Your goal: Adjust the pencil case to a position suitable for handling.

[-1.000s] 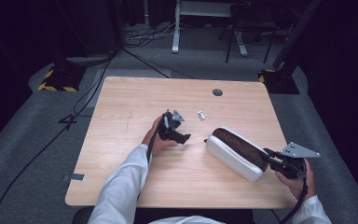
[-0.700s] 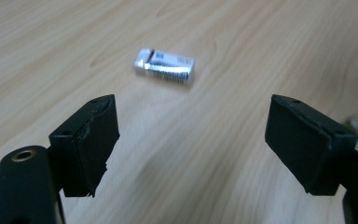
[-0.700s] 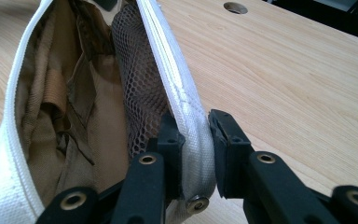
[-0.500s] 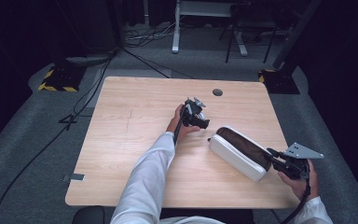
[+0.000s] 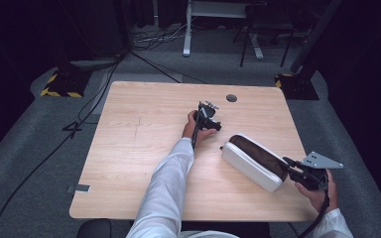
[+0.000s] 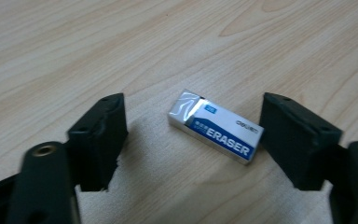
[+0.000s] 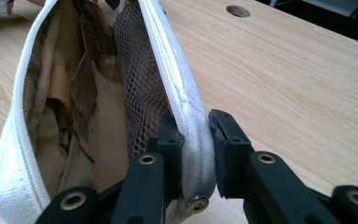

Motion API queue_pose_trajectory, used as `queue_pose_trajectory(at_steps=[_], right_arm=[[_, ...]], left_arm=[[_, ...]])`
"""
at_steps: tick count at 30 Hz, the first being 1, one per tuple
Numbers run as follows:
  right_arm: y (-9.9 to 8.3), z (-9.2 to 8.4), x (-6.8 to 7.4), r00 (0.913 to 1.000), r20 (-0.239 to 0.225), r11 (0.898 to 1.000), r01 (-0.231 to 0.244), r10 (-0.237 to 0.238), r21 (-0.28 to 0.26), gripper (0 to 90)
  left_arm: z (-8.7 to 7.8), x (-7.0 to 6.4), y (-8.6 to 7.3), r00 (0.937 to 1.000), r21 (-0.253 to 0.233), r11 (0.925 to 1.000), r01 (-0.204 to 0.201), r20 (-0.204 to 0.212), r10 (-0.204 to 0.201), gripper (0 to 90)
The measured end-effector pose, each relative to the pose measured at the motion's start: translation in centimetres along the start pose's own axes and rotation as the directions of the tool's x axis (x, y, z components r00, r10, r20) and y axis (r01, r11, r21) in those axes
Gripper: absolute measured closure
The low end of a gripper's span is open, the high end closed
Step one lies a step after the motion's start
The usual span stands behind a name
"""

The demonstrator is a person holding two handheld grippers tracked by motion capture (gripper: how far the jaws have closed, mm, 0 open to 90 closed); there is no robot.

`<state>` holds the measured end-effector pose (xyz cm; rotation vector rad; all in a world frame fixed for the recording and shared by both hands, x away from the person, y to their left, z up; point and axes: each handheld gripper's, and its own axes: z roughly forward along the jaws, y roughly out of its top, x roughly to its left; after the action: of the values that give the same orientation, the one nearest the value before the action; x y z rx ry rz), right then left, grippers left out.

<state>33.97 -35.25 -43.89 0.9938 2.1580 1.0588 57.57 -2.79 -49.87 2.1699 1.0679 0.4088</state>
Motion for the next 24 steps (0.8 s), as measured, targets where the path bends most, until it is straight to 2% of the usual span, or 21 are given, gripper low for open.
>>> queue_pose_trajectory(at_steps=[1, 2, 4, 5, 6, 11, 12, 13, 14, 15, 16, 18, 19, 20, 21, 22, 23, 24], right_arm=[[0.0, 0.1, 0.1, 1.0000, -0.002, 1.000, 0.006, -0.006, -0.002, 74.8], [0.1, 0.1, 0.1, 1.0000, -0.003, 1.000, 0.008, -0.008, 0.000, 74.8], [0.1, 0.1, 0.2, 1.0000, -0.004, 1.000, 0.009, -0.009, 0.000, 74.8], [0.1, 0.1, 0.2, 0.9999, -0.004, 1.000, 0.010, -0.010, 0.000, 74.8], [0.1, 0.1, 0.2, 0.9999, -0.005, 1.000, 0.009, -0.009, 0.000, 74.8], [0.2, 0.2, 0.2, 0.9999, -0.007, 1.000, 0.011, -0.011, 0.000, 74.8], [0.2, 0.3, 0.3, 0.9998, -0.009, 1.000, 0.015, -0.015, -0.001, 74.8], [0.2, 0.3, 0.3, 0.9998, -0.010, 1.000, 0.015, -0.015, -0.002, 74.8], [0.3, 0.4, 0.4, 0.9998, -0.011, 1.000, 0.015, -0.015, -0.002, 74.8], [0.3, 0.4, 0.4, 0.9998, -0.012, 1.000, 0.015, -0.015, -0.003, 74.8], [0.4, 0.5, 0.4, 0.9998, -0.014, 1.000, 0.014, -0.014, -0.003, 74.8], [0.5, 0.6, 0.5, 0.9997, -0.017, 1.000, 0.015, -0.015, -0.003, 74.8], [0.5, 0.7, 0.5, 0.9997, -0.017, 1.000, 0.016, -0.017, -0.003, 74.8], [0.5, 0.7, 0.5, 0.9997, -0.017, 1.000, 0.017, -0.017, -0.003, 74.8], [0.5, 0.7, 0.5, 0.9997, -0.017, 1.000, 0.018, -0.018, -0.003, 74.7], [0.5, 0.7, 0.5, 0.9997, -0.017, 1.000, 0.017, -0.017, -0.003, 74.7], [0.5, 0.7, 0.5, 0.9997, -0.017, 1.000, 0.017, -0.017, -0.003, 74.7], [0.5, 0.7, 0.5, 0.9997, -0.017, 1.000, 0.015, -0.015, -0.002, 74.8]], left_arm=[[-0.1, 0.2, -0.1, 1.0000, 0.002, 1.0000, -0.004, -0.004, 0.004, 31.3], [-0.2, 0.3, -0.1, 0.9999, 0.001, 1.0000, -0.008, 0.013, 0.008, 33.4], [-0.6, 0.5, -0.2, 0.9993, 0.009, 0.9995, -0.029, 0.025, 0.029, 45.7], [-0.8, 0.7, -0.3, 0.9988, 0.011, 0.9993, -0.036, 0.033, 0.035, 46.4], [-1.2, 0.9, -0.6, 0.9970, 0.014, 0.9979, -0.063, 0.046, 0.062, 51.0], [-2.3, 1.8, -2.0, 0.9910, -0.009, 0.9951, -0.098, 0.091, 0.098, 69.1], [-2.5, 1.9, -2.3, 0.9901, -0.010, 0.9945, -0.104, 0.094, 0.105, 71.5], [-2.9, 2.1, -2.6, 0.9876, -0.008, 0.9920, -0.126, 0.093, 0.127, 74.5], [-3.1, 2.2, -2.9, 0.9874, -0.015, 0.9917, -0.127, 0.092, 0.128, 77.2], [-3.2, 2.4, -3.0, 0.9887, -0.011, 0.9933, -0.115, 0.095, 0.116, 76.5], [-3.3, 2.6, -3.0, 0.9902, -0.005, 0.9940, -0.109, 0.087, 0.109, 69.3], [-3.4, 2.8, -3.0, 0.9914, -0.017, 0.9939, -0.109, 0.071, 0.110, 62.7], [-3.3, 2.9, -2.9, 0.9939, -0.024, 0.9957, -0.090, 0.062, 0.091, 52.0], [-3.2, 2.9, -2.9, 0.9941, -0.029, 0.9969, -0.073, 0.079, 0.075, 45.6], [-3.0, 2.8, -2.8, 0.9947, -0.041, 0.9978, -0.052, 0.087, 0.055, 44.7], [-2.9, 2.7, -2.6, 0.9962, -0.035, 0.9981, -0.051, 0.069, 0.053, 38.9], [-2.9, 2.7, -2.6, 0.9962, -0.035, 0.9981, -0.051, 0.069, 0.053, 32.6], [-2.6, 2.5, -2.4, 0.9977, -0.031, 0.9983, -0.048, 0.045, 0.050, 32.6]])
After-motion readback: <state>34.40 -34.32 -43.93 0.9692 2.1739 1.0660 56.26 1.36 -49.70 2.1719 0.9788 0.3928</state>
